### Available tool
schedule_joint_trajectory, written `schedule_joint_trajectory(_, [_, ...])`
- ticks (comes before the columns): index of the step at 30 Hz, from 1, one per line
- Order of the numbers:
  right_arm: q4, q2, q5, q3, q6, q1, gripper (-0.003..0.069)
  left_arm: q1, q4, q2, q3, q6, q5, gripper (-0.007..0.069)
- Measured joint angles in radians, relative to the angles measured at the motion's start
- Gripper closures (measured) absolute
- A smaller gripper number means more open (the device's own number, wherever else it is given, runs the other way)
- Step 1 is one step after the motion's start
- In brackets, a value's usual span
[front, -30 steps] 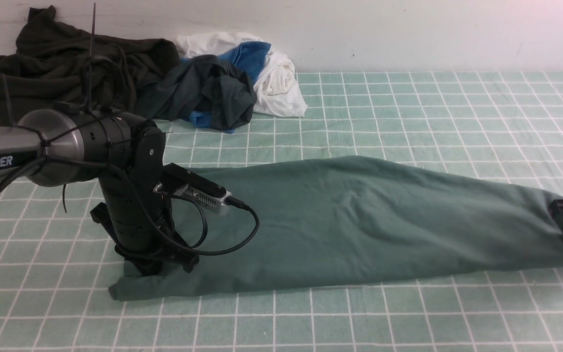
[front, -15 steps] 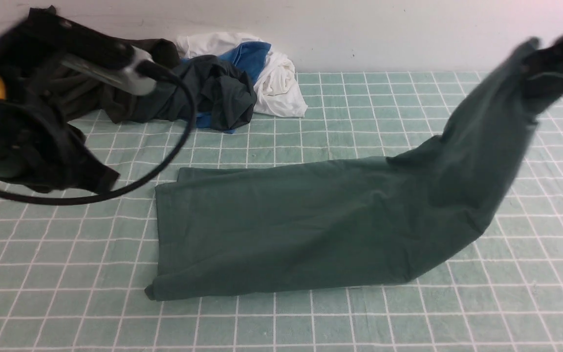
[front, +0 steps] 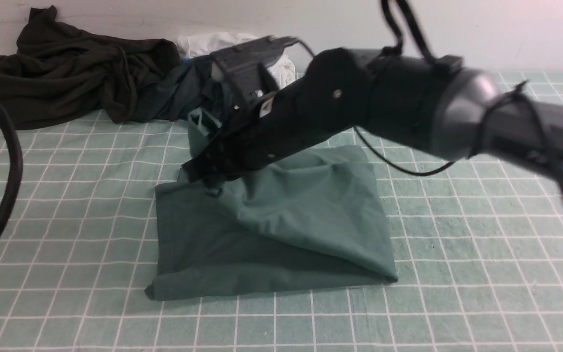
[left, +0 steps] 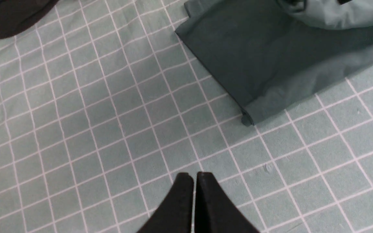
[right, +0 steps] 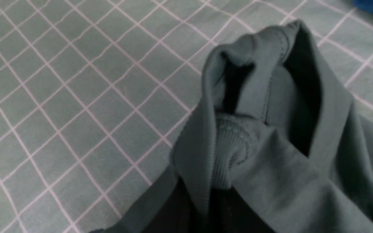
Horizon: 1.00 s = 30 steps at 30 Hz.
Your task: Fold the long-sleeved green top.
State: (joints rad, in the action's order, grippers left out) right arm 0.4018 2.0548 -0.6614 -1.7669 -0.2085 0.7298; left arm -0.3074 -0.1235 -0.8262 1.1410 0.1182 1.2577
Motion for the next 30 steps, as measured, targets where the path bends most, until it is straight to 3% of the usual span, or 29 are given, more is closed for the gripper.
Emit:
schedule_joint_trajectory(2, [0.016,0.034,-0.020,-0.040,0.000,0.001,0.0542,0.000,0.000,0.015,-0.034,-0.005,-0.006,0.0625])
schedule_joint_trajectory(5, [0.041,0.072,-0.129,-0.132,0.000,-0.002,0.0384,0.000,-0.010,0.105,-0.169,-0.027,-0.047,0.0625])
schedule_joint_trajectory(6, [0.043,0.072,-0.129,-0.132,0.000,-0.002,0.0375,0.000,-0.010,0.111,-0.178,-0.028,-0.049,0.0625])
schedule_joint_trajectory(7, [0.046,0.066,-0.231,-0.195,0.000,-0.007,0.0296,0.000,-0.020,0.173,-0.255,-0.044,-0.068,0.0625])
schedule_joint_trajectory(10, [0.044,0.040,-0.411,-0.281,0.000,-0.026,0.0220,0.000,-0.031,0.281,-0.366,-0.089,-0.101,0.0625])
schedule_joint_trajectory(12, [0.024,0.013,-0.527,-0.326,-0.008,-0.044,0.0208,0.000,-0.039,0.357,-0.428,-0.144,-0.135,0.0625])
schedule_joint_trajectory(14, [-0.010,-0.028,-0.561,-0.344,-0.017,-0.062,0.0218,0.000,-0.050,0.423,-0.482,-0.191,-0.180,0.0625])
schedule_joint_trajectory(19, [-0.104,-0.209,-0.583,-0.236,-0.022,-0.083,0.0346,0.000,-0.065,0.595,-0.578,-0.252,-0.289,0.0625])
schedule_joint_trajectory(27, [-0.124,-0.571,-0.548,0.170,-0.046,-0.092,0.0607,0.000,-0.072,0.681,-0.592,-0.254,-0.302,0.0625])
schedule_joint_trajectory(30, [-0.134,-0.717,-0.451,0.304,-0.046,-0.096,0.0655,0.000,-0.072,0.681,-0.592,-0.255,-0.302,0.0625])
